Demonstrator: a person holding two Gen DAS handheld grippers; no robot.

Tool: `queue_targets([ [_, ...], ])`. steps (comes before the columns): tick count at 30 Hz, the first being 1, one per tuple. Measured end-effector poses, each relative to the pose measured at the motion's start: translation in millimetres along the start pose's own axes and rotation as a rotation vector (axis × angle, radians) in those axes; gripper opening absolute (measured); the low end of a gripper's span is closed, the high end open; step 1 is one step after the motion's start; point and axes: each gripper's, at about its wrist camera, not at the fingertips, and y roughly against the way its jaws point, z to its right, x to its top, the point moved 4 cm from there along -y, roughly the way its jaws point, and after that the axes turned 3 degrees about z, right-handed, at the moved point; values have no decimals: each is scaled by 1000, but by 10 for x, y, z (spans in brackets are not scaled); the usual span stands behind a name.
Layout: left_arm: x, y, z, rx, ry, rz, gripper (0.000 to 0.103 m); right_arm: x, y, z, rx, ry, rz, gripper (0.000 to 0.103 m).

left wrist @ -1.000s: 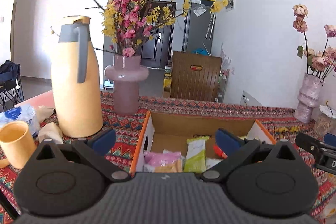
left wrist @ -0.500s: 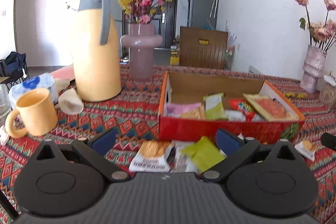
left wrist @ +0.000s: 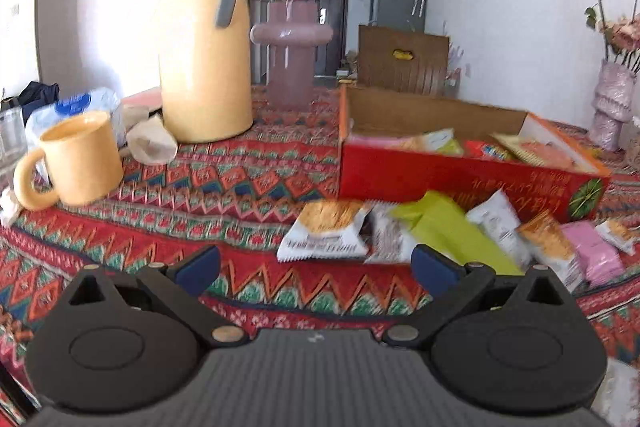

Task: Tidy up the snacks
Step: 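Withdraw both grippers from the box back over the snack pile, then move the right gripper down and grasp a white packet on the cloth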

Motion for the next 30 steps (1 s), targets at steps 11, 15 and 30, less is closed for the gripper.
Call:
queue_targets([
  [11,0,25,-72,-45,55,9,103,-117,-126,72,-4,-51,-28,103],
  [15,-2,30,-82,-56,64,13,103,-150,-172,89,7,-73,-58,103],
  [30,-172,421,-155,-122,55,-18,103,-294,234,-614,57,30,-75,103],
])
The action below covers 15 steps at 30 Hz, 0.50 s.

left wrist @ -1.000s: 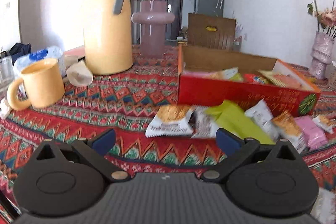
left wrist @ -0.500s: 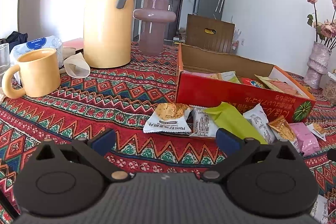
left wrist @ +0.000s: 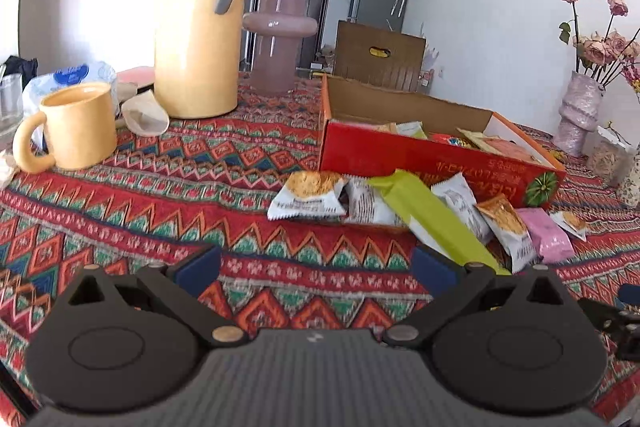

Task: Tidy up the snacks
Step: 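Move the right gripper down and grasp a white packet on the cloth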

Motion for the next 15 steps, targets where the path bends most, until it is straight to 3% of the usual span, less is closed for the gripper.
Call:
queue_targets([
  [8,-141,123,-53,-24,14,-24,103,-143,6,-321,-29,49,-78,103],
  [15,-176,192,-43,-31,15,-30,103,-260,11,-277,-80,35,-128,103],
])
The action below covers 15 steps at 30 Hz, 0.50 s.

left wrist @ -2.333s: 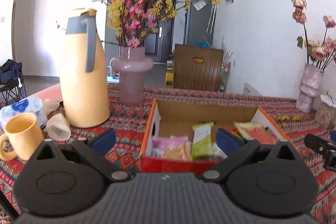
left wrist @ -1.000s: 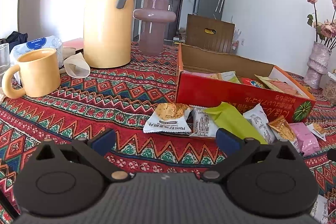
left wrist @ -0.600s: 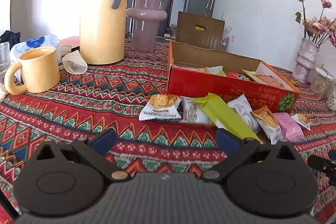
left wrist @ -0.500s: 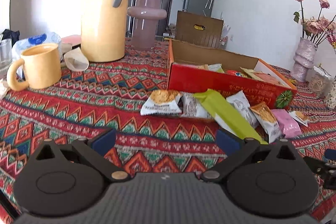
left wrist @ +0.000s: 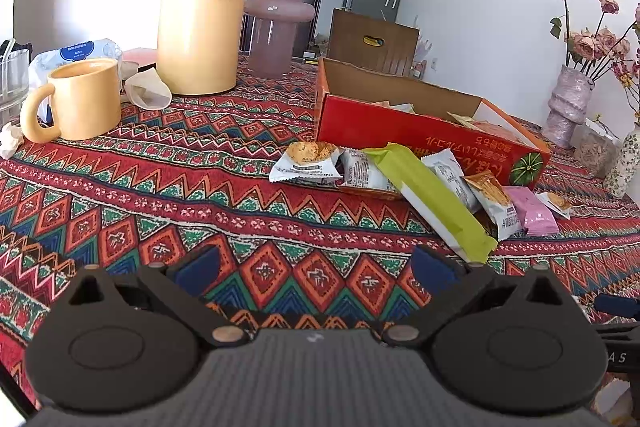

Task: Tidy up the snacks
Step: 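Move the right gripper down and grasp a white packet on the cloth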

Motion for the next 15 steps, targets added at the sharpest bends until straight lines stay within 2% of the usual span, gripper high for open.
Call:
queue_targets([
  [12,-2,57,8,13,1,2,103,-80,107,47,14,5,-11,102],
  [13,-1,58,2,14,1,2,103,-84,124,47,14,5,-12,100],
  [14,1,60,-3,16,1,2,103,-85,144,44,18,7,-10,91],
  [15,5,63,-8,17,1,3,103,-84,180,44,27,14,-6,78],
])
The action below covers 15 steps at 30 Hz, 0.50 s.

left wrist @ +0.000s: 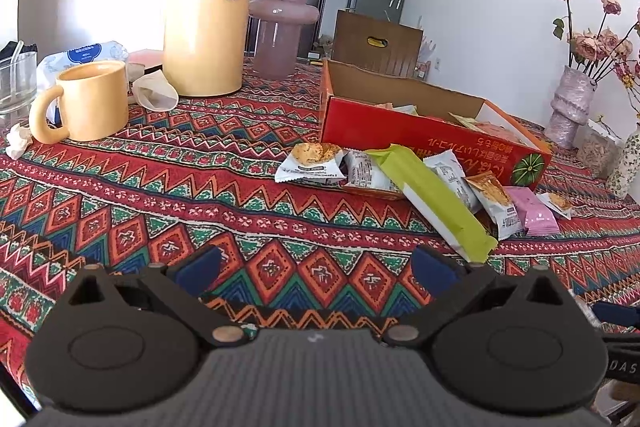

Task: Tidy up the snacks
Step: 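Move the right gripper down and grasp a white packet on the cloth, then lower the left gripper onto a white cookie packet while the right holds its packet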

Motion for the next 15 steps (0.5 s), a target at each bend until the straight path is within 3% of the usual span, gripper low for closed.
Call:
queue_targets([
  [1,6,-3,-4,2,-1,1,103,4,26,4,8,4,4,69],
  [2,10,-4,-6,4,-2,1,103,10,52,12,17,9,9,44],
  [3,14,-4,-9,6,-3,1,103,20,80,26,32,14,14,39],
  [8,77,-51,-24,23,-15,6,103,121,169,159,31,9,90,39],
  [15,210,-137,-98,53,-10,21,103,373,119,606,-72,-58,179,39],
])
